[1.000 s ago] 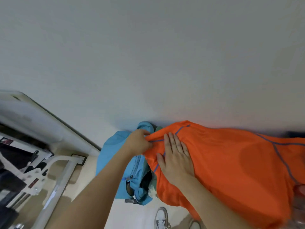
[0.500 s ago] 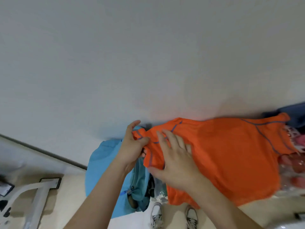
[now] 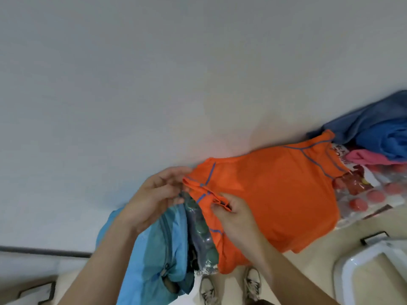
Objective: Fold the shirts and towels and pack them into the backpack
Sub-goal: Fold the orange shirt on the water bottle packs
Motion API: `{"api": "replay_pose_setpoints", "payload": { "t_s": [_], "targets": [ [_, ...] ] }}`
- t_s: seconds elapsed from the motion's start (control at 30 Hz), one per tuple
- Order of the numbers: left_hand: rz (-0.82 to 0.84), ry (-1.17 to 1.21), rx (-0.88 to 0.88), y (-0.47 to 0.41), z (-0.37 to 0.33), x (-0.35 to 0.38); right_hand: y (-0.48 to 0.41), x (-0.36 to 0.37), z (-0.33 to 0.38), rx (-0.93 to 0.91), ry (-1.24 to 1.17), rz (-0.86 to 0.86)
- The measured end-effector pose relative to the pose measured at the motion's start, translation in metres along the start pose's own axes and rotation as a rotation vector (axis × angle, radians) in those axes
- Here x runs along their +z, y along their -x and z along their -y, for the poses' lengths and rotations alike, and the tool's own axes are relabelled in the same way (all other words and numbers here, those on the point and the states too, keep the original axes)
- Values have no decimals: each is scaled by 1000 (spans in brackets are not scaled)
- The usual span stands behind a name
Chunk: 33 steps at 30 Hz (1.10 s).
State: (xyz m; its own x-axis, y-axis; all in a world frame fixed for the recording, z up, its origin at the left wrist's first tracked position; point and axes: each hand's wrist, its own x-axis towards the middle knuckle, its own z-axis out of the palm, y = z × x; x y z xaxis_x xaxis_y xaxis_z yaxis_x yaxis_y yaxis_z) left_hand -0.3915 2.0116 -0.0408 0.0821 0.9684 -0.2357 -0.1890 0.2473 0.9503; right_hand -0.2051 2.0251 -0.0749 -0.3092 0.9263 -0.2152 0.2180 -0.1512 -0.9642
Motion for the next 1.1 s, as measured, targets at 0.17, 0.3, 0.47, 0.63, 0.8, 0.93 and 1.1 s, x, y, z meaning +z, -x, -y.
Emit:
{"api": "replay_pose_setpoints", "payload": {
  "t_s": [0.17,0.3,0.47,0.63,0.8,0.93,1.1],
  "targets": [
    [187,-1021,474,-62,20,14,9,-51,47,66,-195,171],
    [262,-757,363,-99,28,58,20,-95,90,7,-459,117],
    [25,-127,149,-79,-18,99,37,-155,135,-144,-662,-157],
    [44,-92,390,-23,-137,127,68,-189,178,-289,-808,-301],
    [342,-305,535,49,-243,137,111,-206,212,-489,-815,-316],
    [368,-639,575,30,-262,150,113,-227,206,-622,-644,-458],
    [210,-1225,536,-87,-166,147,47,-260,123,-347,-354,-647]
  ]
}}
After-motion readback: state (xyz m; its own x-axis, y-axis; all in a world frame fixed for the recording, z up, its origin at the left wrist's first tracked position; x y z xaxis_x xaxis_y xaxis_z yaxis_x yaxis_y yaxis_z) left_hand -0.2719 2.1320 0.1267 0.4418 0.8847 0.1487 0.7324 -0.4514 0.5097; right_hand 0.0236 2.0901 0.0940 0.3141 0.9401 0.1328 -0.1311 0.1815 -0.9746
